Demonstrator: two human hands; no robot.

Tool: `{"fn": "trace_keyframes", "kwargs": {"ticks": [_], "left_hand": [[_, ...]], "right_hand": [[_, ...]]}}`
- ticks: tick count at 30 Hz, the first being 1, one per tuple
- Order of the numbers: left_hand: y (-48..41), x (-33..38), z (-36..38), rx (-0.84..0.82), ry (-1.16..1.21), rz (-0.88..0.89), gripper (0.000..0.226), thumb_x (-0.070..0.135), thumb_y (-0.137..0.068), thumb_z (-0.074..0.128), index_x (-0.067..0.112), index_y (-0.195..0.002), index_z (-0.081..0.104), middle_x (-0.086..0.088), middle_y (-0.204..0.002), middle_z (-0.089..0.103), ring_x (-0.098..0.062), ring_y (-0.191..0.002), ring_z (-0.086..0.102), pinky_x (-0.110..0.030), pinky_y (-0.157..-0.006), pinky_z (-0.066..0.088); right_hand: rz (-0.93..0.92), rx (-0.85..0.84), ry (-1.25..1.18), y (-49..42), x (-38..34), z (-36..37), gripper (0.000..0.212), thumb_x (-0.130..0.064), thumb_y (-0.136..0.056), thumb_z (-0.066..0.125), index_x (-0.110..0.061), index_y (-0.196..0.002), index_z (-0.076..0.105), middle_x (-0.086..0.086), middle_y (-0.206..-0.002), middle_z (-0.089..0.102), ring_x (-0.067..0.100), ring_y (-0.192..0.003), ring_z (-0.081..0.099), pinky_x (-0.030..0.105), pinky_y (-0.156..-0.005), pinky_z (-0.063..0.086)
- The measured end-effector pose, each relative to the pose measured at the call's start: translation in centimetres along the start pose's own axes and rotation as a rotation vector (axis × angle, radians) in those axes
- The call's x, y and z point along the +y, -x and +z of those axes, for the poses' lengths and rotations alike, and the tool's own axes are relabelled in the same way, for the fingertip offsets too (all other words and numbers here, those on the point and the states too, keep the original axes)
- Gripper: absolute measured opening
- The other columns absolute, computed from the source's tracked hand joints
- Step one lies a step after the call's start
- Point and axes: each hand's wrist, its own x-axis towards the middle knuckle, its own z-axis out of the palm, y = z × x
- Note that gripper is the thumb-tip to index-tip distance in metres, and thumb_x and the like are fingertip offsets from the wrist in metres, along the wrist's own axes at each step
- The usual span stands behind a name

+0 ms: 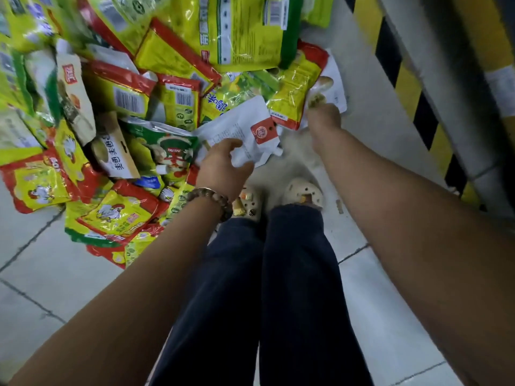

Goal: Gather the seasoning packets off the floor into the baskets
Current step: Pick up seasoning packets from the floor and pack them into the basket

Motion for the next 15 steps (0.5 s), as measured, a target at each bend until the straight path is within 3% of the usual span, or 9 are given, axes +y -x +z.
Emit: {"fn": "trace_keyframes", "kwargs": {"ticks": [2, 8, 11, 13, 15], "left_hand": [[-1.8, -0.7, 1.4, -0.005, 0.085, -0.026, 0.044, 0.021, -0.083, 0.068, 0.013, -0.124, 0.055, -0.004, -0.126, 0.058, -0.02, -0.111, 0.056, -0.033, -0.092, 0.047], [-5.5, -1.2, 3.6, -0.001, 0.145, -0.039, 0.04, 0.016, -0.084, 0.065, 0.012, -0.123, 0.057, -0.004, -0.122, 0.061, -0.019, -0.107, 0.058, -0.03, -0.093, 0.046], [-6.2, -0.4, 3.8, -0.006, 0.215, -0.043, 0.037, 0.012, -0.085, 0.063, 0.008, -0.122, 0.058, -0.007, -0.121, 0.061, -0.02, -0.108, 0.058, -0.03, -0.094, 0.045], [-6.5, 0.1, 3.6, -0.013, 0.258, -0.071, 0.035, 0.012, -0.085, 0.063, 0.008, -0.12, 0.058, -0.009, -0.12, 0.061, -0.019, -0.109, 0.057, -0.031, -0.094, 0.045], [-6.7, 0.6, 3.2, -0.011, 0.317, -0.092, 0.034, 0.01, -0.085, 0.062, 0.007, -0.118, 0.059, -0.011, -0.119, 0.062, -0.02, -0.11, 0.057, -0.033, -0.095, 0.045]], "right_hand": [[-0.032, 0.058, 0.032, -2.4, 0.0, 1.2, 0.033, -0.017, -0.093, 0.049, -0.003, -0.121, 0.058, 0.015, -0.123, 0.06, 0.029, -0.114, 0.056, 0.03, -0.086, 0.044], [0.014, 0.078, -0.031, -5.8, -0.2, 3.8, 0.066, -0.046, -0.078, 0.069, -0.006, -0.128, 0.052, 0.01, -0.13, 0.057, 0.026, -0.117, 0.056, 0.033, -0.093, 0.048], [-0.085, 0.087, 0.048, -5.8, -0.8, 3.9, 0.051, -0.036, -0.086, 0.065, -0.009, -0.126, 0.051, 0.011, -0.13, 0.056, 0.028, -0.119, 0.053, 0.03, -0.092, 0.044], [-0.187, 0.116, 0.028, -5.0, -1.0, 3.4, 0.03, -0.025, -0.086, 0.064, -0.014, -0.11, 0.051, 0.013, -0.124, 0.059, 0.028, -0.114, 0.055, 0.029, -0.086, 0.042], [-0.2, 0.123, -0.124, -4.3, -0.3, 2.5, 0.045, -0.017, -0.076, 0.069, -0.002, -0.114, 0.051, 0.014, -0.12, 0.061, 0.029, -0.11, 0.058, 0.031, -0.087, 0.047]]}}
